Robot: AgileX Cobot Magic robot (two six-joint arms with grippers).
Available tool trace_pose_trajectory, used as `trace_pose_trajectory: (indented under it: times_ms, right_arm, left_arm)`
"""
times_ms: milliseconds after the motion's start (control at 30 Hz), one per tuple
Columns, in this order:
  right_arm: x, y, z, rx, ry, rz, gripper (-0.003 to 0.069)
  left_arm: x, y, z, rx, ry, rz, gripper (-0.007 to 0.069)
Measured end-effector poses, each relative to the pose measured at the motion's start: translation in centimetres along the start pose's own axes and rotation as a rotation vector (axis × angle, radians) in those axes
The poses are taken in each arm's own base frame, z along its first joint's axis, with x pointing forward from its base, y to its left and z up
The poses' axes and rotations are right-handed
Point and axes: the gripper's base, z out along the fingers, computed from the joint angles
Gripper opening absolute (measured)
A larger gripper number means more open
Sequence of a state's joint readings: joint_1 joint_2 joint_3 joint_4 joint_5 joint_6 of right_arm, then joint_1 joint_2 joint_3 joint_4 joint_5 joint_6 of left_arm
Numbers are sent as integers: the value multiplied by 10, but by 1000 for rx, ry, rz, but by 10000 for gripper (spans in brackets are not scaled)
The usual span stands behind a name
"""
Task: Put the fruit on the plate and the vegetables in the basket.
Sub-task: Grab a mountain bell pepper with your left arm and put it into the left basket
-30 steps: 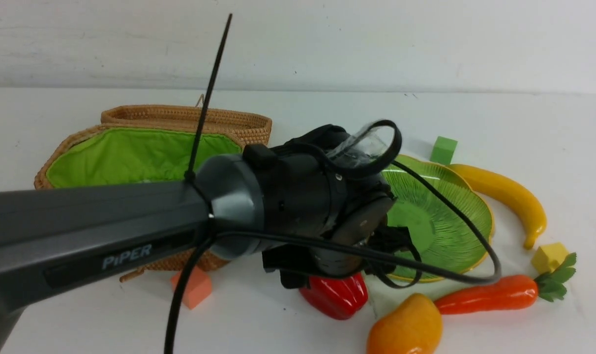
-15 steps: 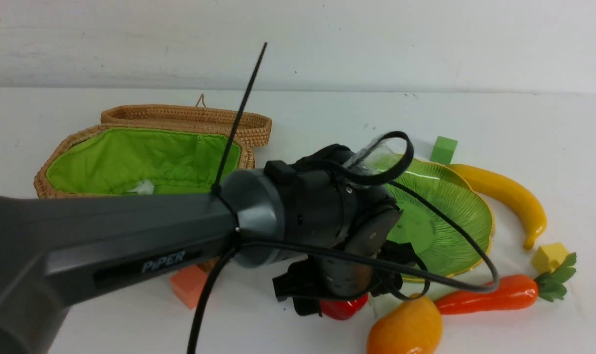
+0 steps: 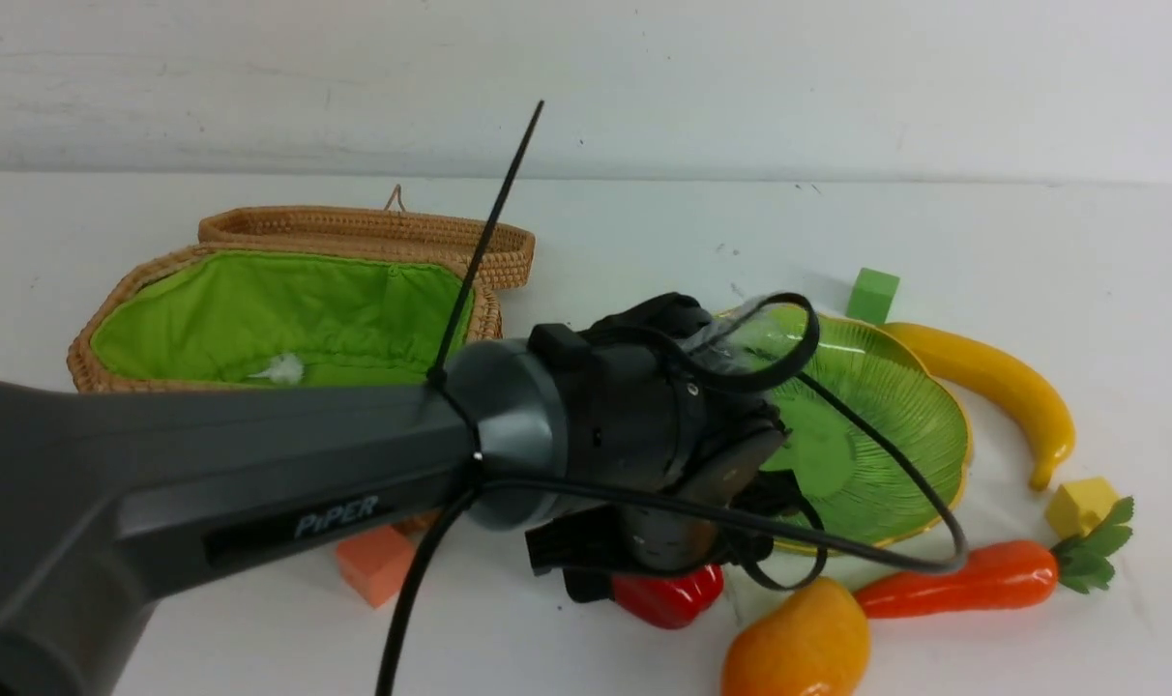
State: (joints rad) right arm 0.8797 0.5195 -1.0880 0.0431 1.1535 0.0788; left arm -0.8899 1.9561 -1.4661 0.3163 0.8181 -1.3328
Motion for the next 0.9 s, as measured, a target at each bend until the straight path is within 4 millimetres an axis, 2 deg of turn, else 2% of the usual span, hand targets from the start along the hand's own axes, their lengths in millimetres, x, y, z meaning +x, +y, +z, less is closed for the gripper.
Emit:
trace_pose_trajectory:
  times_ms: [133, 900]
  right_arm:
    - [0, 0, 0, -2, 0, 1, 55]
    - [0, 0, 0, -3, 0, 0, 55]
  left_arm:
    - [2, 1, 5, -18, 6, 2, 591]
    - [0, 8, 6, -96, -6, 108, 591]
